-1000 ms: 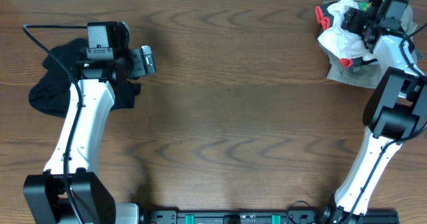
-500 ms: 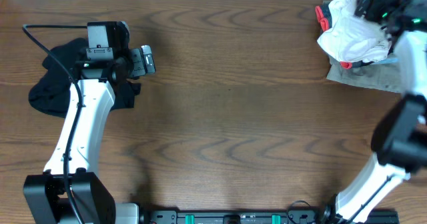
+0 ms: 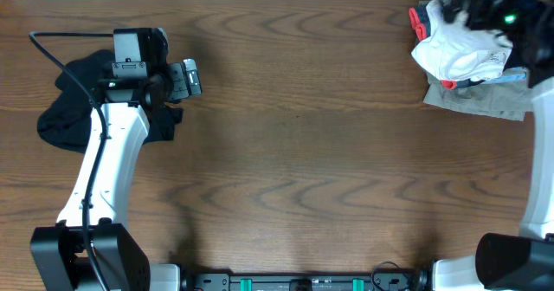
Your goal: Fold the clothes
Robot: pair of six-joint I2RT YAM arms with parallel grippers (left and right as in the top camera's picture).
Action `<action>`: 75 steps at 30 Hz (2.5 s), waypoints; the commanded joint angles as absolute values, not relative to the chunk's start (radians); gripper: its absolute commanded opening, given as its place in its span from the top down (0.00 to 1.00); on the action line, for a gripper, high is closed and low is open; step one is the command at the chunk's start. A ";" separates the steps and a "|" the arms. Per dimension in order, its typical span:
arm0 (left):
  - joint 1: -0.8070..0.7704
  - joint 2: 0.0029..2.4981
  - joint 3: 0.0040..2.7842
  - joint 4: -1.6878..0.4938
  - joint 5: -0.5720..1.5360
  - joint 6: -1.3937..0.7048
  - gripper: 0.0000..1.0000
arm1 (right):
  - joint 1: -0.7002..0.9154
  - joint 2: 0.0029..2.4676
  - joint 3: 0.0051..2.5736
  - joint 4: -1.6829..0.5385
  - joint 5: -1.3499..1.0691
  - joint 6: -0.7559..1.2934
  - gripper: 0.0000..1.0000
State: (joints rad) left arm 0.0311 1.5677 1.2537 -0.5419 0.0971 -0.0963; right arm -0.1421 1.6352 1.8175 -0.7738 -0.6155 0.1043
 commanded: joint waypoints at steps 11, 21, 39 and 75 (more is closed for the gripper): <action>0.035 1.577 1.262 -0.541 0.085 -0.080 0.02 | -0.002 1.621 1.812 -0.942 -0.827 0.207 0.01; 0.035 1.577 1.262 -0.541 0.085 -0.080 0.02 | 0.087 1.530 1.769 -0.912 -0.537 -0.343 0.01; 0.035 1.577 1.262 -0.541 0.085 -0.080 0.02 | -0.046 0.633 0.585 -0.231 -0.311 -0.057 0.01; 0.035 1.577 1.262 -0.541 0.085 -0.080 0.02 | -0.062 0.006 0.006 -0.051 -0.251 -0.064 0.01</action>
